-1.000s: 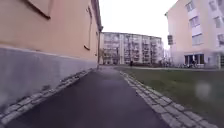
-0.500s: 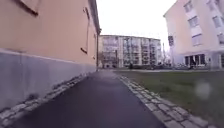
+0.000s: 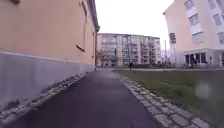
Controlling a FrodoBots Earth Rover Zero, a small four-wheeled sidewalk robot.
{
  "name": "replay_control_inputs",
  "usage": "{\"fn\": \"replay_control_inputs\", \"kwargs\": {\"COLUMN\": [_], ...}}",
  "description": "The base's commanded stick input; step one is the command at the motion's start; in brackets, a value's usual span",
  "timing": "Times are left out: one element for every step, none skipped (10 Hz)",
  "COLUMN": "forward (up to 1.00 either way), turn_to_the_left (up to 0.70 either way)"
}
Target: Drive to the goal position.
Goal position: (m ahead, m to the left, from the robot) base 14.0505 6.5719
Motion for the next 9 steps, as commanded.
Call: {"fn": "replay_control_inputs", "kwargs": {"forward": [1.0, 1.0, 1.0, 1.0, 1.0, 1.0, 1.0, 1.0, 1.0], "turn_to_the_left": [0.4, 0.4, 0.03, 0.0, 0.0, 0.0, 0.0, 0.0, 0.0]}}
